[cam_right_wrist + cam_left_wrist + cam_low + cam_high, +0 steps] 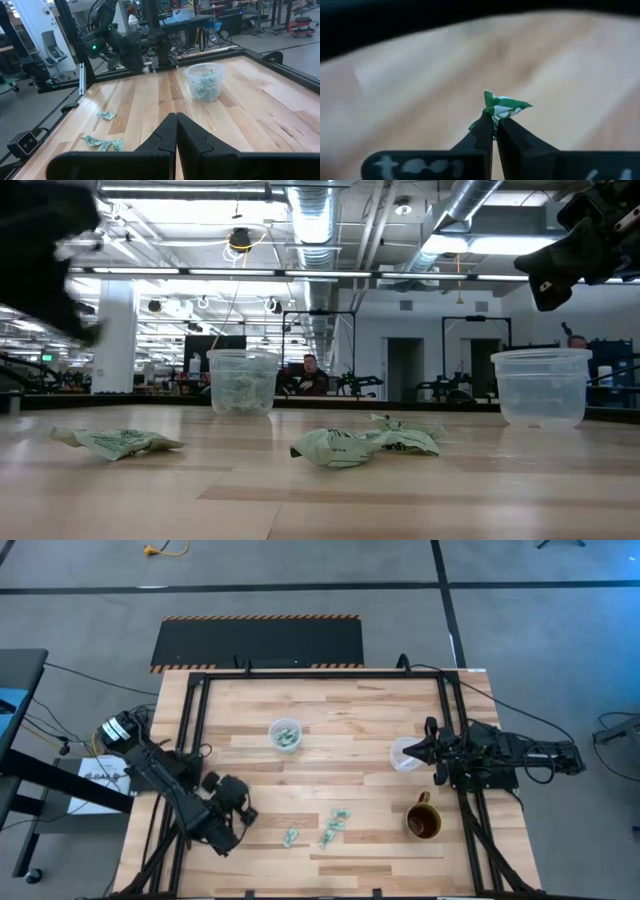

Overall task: Pick and place Stevia / Truvia into bins
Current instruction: Put the green truvia packet into the left transparent container

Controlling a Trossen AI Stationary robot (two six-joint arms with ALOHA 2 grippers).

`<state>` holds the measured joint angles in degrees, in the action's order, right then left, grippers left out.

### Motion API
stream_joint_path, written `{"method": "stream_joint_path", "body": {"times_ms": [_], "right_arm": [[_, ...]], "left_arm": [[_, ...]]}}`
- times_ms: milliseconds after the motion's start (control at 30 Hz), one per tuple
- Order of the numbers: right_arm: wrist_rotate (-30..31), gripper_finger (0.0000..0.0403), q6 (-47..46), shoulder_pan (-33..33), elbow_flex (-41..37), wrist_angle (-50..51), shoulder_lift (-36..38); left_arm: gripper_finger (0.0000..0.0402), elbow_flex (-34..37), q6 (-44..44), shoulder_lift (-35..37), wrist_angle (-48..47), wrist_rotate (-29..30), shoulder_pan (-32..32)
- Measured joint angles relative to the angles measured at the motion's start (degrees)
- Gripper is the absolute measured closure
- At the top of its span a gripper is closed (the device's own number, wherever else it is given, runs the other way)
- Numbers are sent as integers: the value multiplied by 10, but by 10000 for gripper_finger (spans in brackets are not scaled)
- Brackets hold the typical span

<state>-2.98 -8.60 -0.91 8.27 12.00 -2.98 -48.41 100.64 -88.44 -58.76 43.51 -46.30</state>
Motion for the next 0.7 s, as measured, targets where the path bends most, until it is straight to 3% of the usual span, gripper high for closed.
{"method": "stream_joint_path", "body": {"times_ms": [133, 300, 400, 533, 700], "right_arm": [[0, 403, 0, 0, 0, 0, 0], [0, 403, 0, 0, 0, 0, 0], [0, 403, 0, 0, 0, 0, 0], [0, 403, 0, 0, 0, 0, 0], [0, 403, 0, 0, 0, 0, 0]], "left_arm": [[401, -13, -34, 25, -6, 145, 62], [401, -15, -227, 74, 70, 146, 185], [401, -15, -402, 99, 166, 72, 265], [401, -15, -616, 119, 293, -74, 368], [401, -15, -750, 135, 362, -268, 485]]}}
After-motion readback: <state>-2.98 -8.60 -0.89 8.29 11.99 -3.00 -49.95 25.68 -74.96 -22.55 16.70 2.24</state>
